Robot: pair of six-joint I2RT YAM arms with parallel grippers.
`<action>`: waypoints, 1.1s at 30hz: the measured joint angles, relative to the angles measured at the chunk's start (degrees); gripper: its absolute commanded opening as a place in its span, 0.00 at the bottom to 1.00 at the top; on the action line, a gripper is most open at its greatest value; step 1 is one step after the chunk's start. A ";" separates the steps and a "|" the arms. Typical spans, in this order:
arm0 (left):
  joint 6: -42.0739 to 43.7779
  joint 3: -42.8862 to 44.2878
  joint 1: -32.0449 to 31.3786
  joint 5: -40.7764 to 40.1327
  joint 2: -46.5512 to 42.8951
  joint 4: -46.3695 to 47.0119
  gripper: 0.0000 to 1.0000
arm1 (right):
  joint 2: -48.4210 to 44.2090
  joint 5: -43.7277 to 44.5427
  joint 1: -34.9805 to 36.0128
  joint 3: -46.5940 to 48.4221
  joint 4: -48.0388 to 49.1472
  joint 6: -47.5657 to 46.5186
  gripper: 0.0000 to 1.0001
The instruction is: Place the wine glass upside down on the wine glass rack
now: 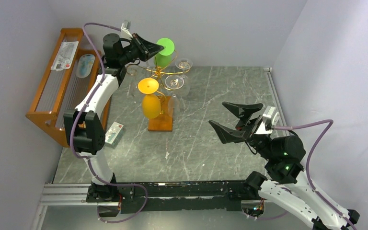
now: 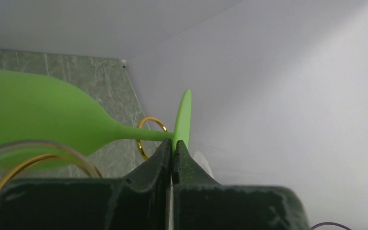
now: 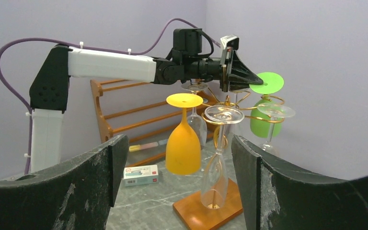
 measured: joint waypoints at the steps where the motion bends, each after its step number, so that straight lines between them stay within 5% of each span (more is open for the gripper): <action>1: -0.26 -0.48 0.11 0.00 -0.17 0.04 0.05 | 0.00 0.02 0.00 -0.04 -0.02 0.07 0.82; 33: 2.14 -2.38 -0.02 -0.37 -8.46 -11.43 0.05 | 0.81 0.76 0.00 -1.05 1.33 2.47 0.81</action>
